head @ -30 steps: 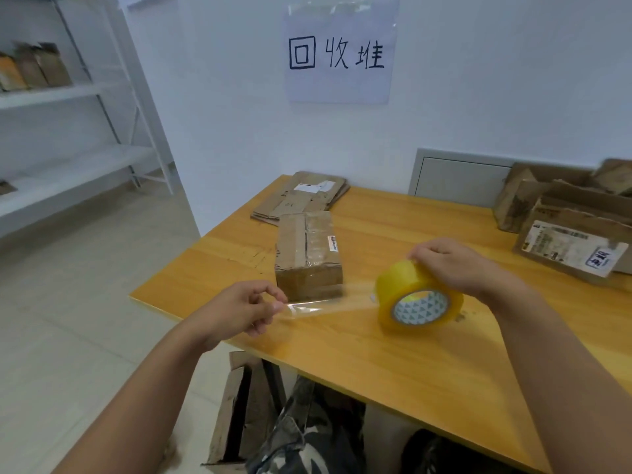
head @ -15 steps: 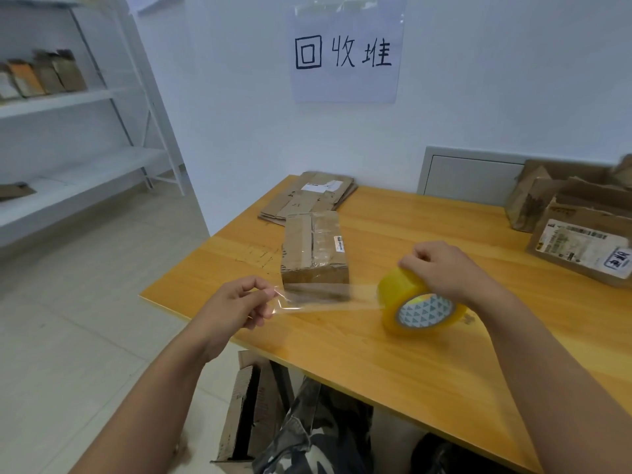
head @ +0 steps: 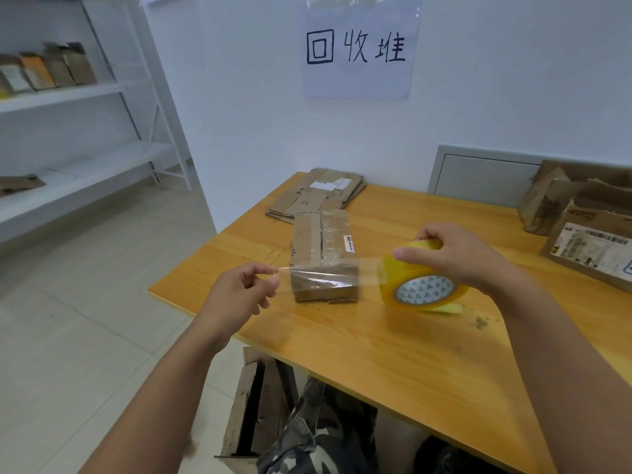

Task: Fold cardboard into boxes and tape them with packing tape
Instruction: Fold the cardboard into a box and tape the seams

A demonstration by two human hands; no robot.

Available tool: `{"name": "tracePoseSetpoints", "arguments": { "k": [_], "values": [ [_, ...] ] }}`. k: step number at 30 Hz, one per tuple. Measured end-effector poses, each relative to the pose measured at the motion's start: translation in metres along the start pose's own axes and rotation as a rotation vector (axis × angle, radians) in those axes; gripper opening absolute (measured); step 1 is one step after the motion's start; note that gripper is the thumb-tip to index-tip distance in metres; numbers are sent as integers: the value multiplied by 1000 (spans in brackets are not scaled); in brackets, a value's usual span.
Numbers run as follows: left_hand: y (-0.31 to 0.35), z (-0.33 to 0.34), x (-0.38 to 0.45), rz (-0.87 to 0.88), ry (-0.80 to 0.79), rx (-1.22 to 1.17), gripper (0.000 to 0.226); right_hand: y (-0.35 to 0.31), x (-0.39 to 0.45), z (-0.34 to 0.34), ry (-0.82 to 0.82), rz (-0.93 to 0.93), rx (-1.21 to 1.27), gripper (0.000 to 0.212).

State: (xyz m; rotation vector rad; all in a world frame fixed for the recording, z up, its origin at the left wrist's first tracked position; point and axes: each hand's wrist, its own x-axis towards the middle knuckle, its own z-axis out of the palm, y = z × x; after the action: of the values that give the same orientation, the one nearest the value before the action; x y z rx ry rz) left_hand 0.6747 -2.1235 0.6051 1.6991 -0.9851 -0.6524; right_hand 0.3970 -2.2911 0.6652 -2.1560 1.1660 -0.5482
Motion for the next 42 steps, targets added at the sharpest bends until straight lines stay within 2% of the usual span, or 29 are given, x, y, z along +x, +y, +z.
{"name": "tracePoseSetpoints", "arguments": {
  "k": [3,6,13,15,18,20,23,29,32,37,42],
  "values": [
    [1,1,2,5,39,30,21,-1,0,-4,-28,-29,2,42],
    [3,-2,3,1,32,45,8,0,2,-6,-55,-40,-55,34],
    [10,-1,7,8,14,38,17,1,7,-3,-92,-63,-167,8],
    [10,2,9,-2,18,29,18,-1,8,-1,-80,-67,-178,13],
    [12,8,11,-27,13,13,20,-8,9,0,-67,-38,-255,51],
    [12,12,12,-44,5,4,19,-10,12,1,-76,-23,-294,64],
    [11,17,13,-50,3,-18,19,-5,16,-2,-87,-23,-228,56],
    [9,26,13,-53,19,-66,20,-2,18,0,-145,-83,-121,22],
    [9,28,14,-65,53,-87,23,-3,22,4,-102,-86,-130,22],
    [10,26,16,-65,52,-76,19,-10,28,7,-113,-65,-245,37],
    [12,27,22,-92,107,-59,9,-8,36,14,-98,-89,-247,34]
  ]
}}
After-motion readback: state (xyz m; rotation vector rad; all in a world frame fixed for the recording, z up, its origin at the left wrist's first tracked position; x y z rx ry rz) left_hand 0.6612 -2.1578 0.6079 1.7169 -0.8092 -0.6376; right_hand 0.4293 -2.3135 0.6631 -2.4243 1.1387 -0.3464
